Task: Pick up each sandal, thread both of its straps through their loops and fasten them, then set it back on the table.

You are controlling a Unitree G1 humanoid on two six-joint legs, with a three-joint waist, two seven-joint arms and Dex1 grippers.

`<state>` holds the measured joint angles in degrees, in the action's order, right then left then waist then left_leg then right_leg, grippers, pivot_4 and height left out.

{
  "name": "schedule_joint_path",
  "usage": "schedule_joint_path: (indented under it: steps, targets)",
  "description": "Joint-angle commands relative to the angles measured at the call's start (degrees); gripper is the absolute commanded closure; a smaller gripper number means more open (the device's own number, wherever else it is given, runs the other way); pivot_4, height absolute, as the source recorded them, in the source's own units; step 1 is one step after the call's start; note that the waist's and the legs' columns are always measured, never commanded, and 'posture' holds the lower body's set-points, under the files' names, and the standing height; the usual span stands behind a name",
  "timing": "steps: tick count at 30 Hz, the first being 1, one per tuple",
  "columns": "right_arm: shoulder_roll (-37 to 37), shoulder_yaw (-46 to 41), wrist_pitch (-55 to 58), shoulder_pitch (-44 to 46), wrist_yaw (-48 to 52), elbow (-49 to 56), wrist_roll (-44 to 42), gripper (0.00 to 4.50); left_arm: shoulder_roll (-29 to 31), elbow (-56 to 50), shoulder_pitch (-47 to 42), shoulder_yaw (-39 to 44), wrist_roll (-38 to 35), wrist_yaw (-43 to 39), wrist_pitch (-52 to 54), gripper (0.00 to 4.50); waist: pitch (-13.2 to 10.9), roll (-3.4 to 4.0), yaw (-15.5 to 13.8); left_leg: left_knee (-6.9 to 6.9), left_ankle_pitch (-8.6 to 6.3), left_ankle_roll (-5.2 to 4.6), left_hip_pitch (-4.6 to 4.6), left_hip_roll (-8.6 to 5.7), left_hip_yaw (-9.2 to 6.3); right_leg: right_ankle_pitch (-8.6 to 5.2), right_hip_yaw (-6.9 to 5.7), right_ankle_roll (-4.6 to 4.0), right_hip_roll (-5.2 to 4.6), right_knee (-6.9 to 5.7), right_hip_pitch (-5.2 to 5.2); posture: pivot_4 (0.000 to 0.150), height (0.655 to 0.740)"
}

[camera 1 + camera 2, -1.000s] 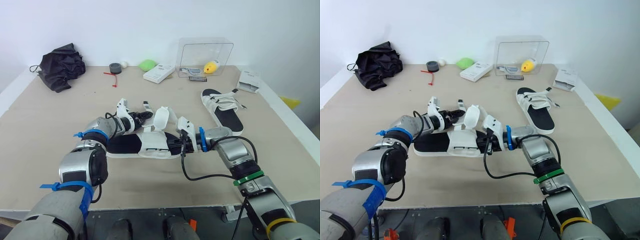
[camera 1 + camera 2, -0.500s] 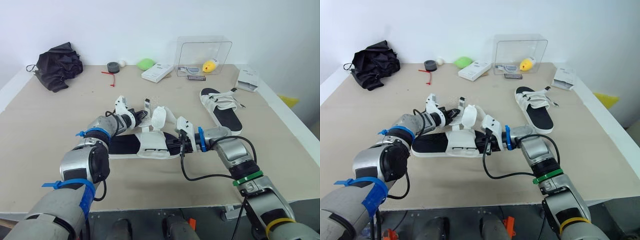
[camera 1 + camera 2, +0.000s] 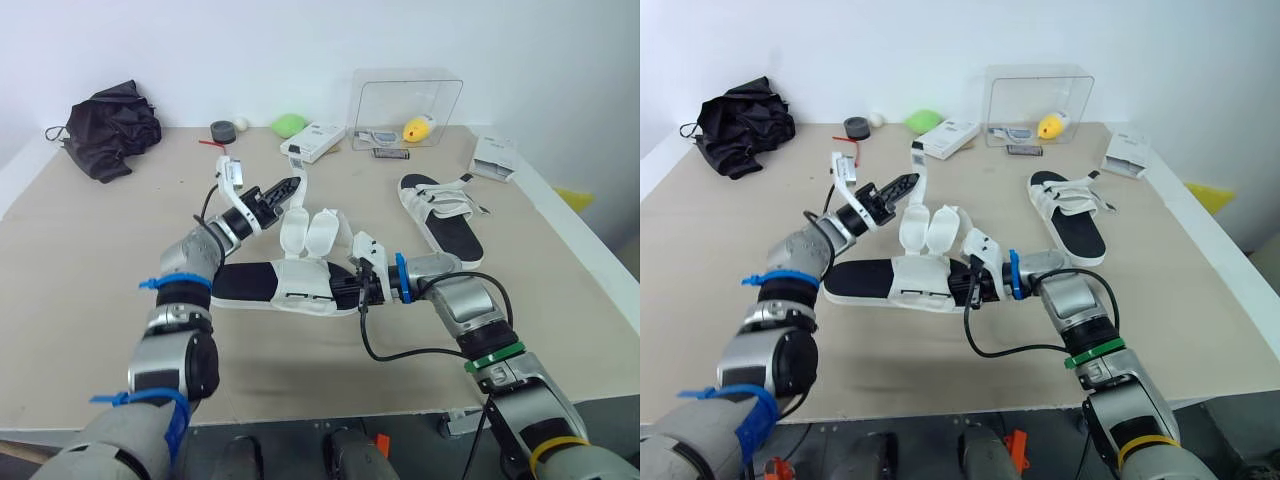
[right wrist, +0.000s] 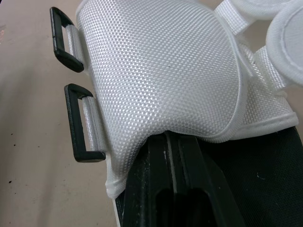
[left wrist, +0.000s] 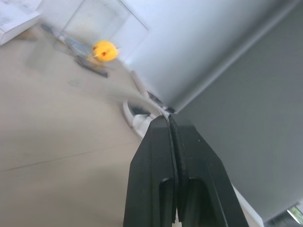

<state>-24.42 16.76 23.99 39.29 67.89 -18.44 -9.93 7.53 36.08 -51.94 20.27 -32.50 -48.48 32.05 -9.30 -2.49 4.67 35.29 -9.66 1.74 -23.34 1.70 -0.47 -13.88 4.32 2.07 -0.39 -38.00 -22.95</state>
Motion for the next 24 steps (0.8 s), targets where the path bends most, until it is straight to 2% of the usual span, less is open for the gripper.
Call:
schedule_joint_path:
  steps: [1,3,5,8,12,15,17,21,24]
  targets:
    - [-0.69,2.04,2.32,-2.51,-1.72,-2.91,2.89,4.50,-0.87,-21.01,7.92,-4.34,-5.29,-2.71,3.54,4.45,0.00,0.00,0.00,0.00,0.00,0.00,-0.01,0.02,0.01,0.01,0.01,0.03,0.02,0.00,-0.01,0.150,0.7400]
    - [-0.67,2.15,2.25,-2.93,-1.62,-2.54,2.91,4.50,1.41,-31.66,15.98,-10.00,-4.42,-9.10,0.92,4.45,-0.02,-0.04,0.04,0.00,0.00,0.00,0.00,0.03,0.02,-0.02,0.02,0.00,0.03,0.00,0.01,0.150,0.7400]
    - [-0.70,2.30,2.20,-3.19,-1.60,-2.26,2.89,4.50,4.30,-37.87,21.15,-13.87,-3.43,-14.11,-1.64,4.45,0.03,0.07,-0.07,-0.01,-0.01,0.02,0.00,0.04,0.05,-0.14,0.11,-0.28,0.07,0.02,-0.09,0.150,0.7400]
    - [-0.71,2.26,2.08,-3.16,-1.40,-2.42,2.97,4.50,8.56,-41.67,25.59,-17.53,-1.15,-20.30,-6.89,4.45,0.01,0.01,-0.14,-0.01,-0.04,0.06,0.03,0.05,0.08,-0.23,0.16,-0.33,0.07,0.02,-0.05,0.150,0.7400]
    - [-0.87,2.47,1.65,-3.02,-1.05,-2.62,3.16,4.50,20.56,-44.53,34.77,-23.46,6.46,-35.98,-23.55,4.45,0.01,0.03,-0.07,-0.01,-0.05,0.08,0.01,0.08,0.13,-0.32,0.17,-0.49,-0.01,0.06,-0.20,0.150,0.7400]
    - [-0.82,2.61,1.26,-2.88,-0.86,-2.99,3.35,4.50,24.23,-38.38,36.58,-25.78,12.30,-40.93,-40.21,4.45,0.01,0.09,-0.34,-0.08,-0.19,0.20,-0.01,0.22,0.18,-0.39,0.19,-0.60,-0.19,0.14,-0.44,0.150,0.7400]
    - [-0.73,2.73,1.02,-2.77,-0.75,-3.24,3.49,4.50,24.72,-33.53,36.21,-26.71,15.22,-42.63,-50.58,4.45,0.10,0.10,-0.58,-0.34,-0.24,0.24,-0.01,0.53,0.18,-0.39,-0.07,-0.65,-0.48,0.77,-0.39,0.150,0.7400]
    - [-0.37,2.96,0.71,-2.41,-0.59,-3.57,3.63,4.50,25.59,-22.94,34.68,-29.53,20.20,-43.36,-71.57,4.45,0.22,-0.05,-0.80,-0.67,-0.24,0.01,-0.02,0.61,0.83,-0.32,-0.16,-0.56,-0.93,1.01,-0.29,0.150,0.7400]
    - [-0.07,3.10,0.53,-2.08,-0.68,-3.89,3.67,4.50,24.92,-15.06,32.92,-29.76,22.22,-40.73,-79.56,4.45,0.45,0.04,-0.84,-0.68,-0.37,-0.14,0.05,0.78,1.08,-0.26,-0.18,-0.60,-0.89,1.01,-0.31,0.150,0.7400]
